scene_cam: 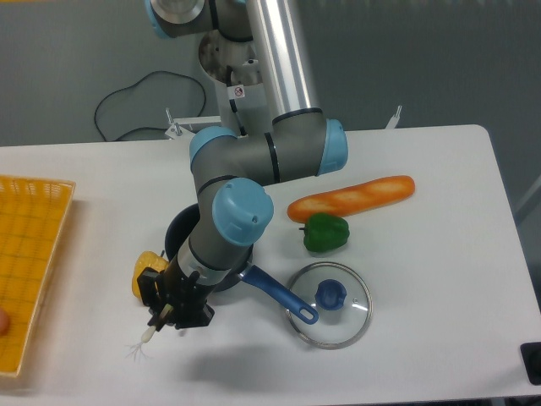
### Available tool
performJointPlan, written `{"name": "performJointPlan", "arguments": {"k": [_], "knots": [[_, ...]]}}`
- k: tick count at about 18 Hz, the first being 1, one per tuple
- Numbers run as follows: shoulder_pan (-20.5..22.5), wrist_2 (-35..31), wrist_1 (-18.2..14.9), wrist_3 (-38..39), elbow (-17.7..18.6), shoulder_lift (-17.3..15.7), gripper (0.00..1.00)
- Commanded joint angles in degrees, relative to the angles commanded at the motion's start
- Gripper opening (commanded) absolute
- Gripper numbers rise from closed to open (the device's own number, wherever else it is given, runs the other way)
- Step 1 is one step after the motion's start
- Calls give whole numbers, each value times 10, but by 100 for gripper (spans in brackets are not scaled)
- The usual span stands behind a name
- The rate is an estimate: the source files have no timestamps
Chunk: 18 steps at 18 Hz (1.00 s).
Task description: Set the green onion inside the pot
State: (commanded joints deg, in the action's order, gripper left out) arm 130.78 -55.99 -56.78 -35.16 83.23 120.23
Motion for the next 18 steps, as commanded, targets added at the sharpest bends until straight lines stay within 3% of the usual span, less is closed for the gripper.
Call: {"name": "performJointPlan", "arguments": {"k": [5,9,15,18], "knots": [[1,-1,0,-8,2,-4,35],[2,-1,0,-8,2,-4,67],[4,-6,0,-9,1,-7,82],[4,-52,0,-9,1,-18,100]]}}
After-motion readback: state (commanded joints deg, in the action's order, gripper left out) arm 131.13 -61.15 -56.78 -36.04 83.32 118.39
